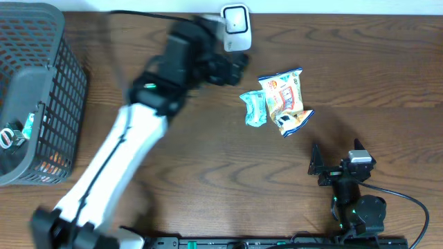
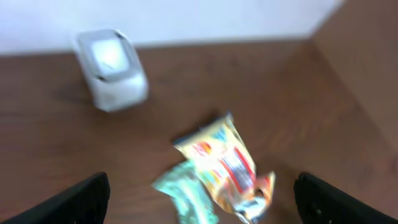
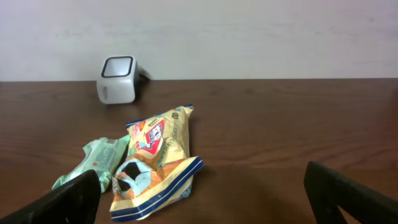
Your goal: Scan the item barcode
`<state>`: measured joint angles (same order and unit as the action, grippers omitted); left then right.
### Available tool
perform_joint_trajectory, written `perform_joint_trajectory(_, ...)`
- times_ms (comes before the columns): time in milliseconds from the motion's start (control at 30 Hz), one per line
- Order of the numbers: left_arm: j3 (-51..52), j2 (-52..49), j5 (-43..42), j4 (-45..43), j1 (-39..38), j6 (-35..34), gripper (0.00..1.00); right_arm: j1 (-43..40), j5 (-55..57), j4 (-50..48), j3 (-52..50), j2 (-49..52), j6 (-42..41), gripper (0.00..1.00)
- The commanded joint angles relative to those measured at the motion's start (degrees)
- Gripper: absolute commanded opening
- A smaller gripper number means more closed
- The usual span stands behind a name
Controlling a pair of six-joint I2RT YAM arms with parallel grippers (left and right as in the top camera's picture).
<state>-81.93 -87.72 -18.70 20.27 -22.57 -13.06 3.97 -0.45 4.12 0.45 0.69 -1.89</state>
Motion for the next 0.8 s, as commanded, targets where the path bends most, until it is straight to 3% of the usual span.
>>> perform_joint_trajectory(0,0.26,4.92,0.37,2.16,6.21,0.76,0.93,-0.35,0.07,0.2,-0.13,-0.31,0.7,0.99)
perform_joint_trajectory(400,0.26,12.02,0.37,6.34,25.14,0.74,0.93,-0.33,0.07,0.22,-0.13,-0.31,0.7,0.99)
perform_joint_trajectory(767,0.28,12.17,0.39,8.5,34.71,0.74,0.95,-0.33,0.07,0.2,-0.13,-0.31,0.7,0.99)
